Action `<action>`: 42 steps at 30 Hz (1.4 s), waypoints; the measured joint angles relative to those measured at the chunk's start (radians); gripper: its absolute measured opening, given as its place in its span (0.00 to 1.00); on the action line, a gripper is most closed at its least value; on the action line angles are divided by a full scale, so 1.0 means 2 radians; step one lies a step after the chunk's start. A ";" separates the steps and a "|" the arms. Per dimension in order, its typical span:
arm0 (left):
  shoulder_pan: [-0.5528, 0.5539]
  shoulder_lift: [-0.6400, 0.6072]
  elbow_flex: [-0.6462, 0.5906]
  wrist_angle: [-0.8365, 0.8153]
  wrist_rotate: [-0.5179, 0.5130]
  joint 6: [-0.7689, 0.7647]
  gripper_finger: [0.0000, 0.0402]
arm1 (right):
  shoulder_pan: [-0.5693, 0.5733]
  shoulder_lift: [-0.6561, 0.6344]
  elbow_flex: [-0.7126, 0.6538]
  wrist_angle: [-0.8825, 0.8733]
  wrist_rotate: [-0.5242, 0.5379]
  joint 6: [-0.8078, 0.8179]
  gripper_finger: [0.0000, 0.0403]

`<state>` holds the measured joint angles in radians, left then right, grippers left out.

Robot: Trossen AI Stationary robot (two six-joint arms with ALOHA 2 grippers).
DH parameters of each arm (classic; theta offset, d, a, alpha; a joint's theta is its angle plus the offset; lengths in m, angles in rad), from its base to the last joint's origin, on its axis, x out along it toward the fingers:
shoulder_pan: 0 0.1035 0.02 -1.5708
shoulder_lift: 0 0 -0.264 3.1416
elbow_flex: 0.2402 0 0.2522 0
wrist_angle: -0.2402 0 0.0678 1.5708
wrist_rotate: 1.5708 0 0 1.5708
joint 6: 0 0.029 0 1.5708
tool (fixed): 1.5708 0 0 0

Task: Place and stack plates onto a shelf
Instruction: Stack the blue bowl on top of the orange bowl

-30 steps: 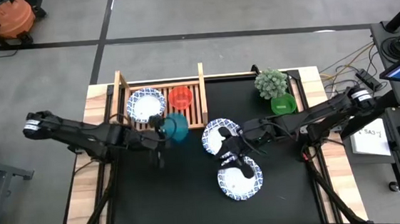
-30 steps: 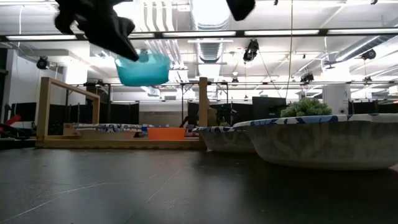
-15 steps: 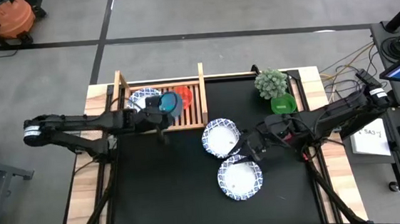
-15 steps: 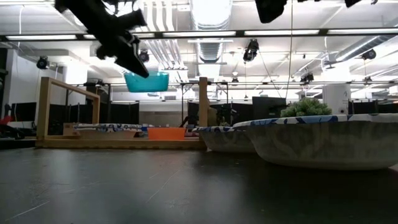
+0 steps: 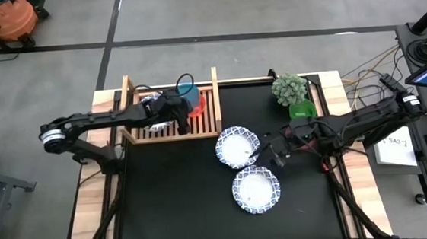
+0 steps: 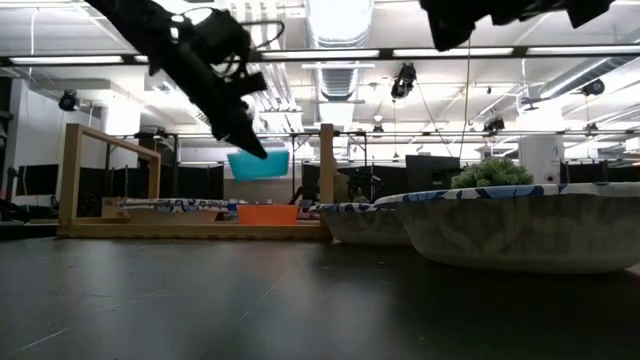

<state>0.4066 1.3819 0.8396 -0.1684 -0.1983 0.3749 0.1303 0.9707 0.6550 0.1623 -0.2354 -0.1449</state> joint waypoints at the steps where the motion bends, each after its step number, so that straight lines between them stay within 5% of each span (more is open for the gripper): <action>1: 0.001 0.006 0.000 0.003 0.000 -0.001 0.00 | 0.000 -0.004 -0.001 0.000 0.000 0.000 0.38; 26: 0.013 0.067 0.000 0.063 -0.001 -0.024 0.00 | -0.003 -0.023 -0.013 -0.025 0.000 -0.003 0.39; 42: 0.014 0.066 0.000 0.065 -0.001 -0.035 0.22 | -0.003 -0.023 -0.013 -0.025 0.000 -0.007 0.39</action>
<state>0.4355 1.5139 0.8394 -0.0392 -0.2005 0.3050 0.1235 0.9245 0.6296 0.1120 -0.2352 -0.1584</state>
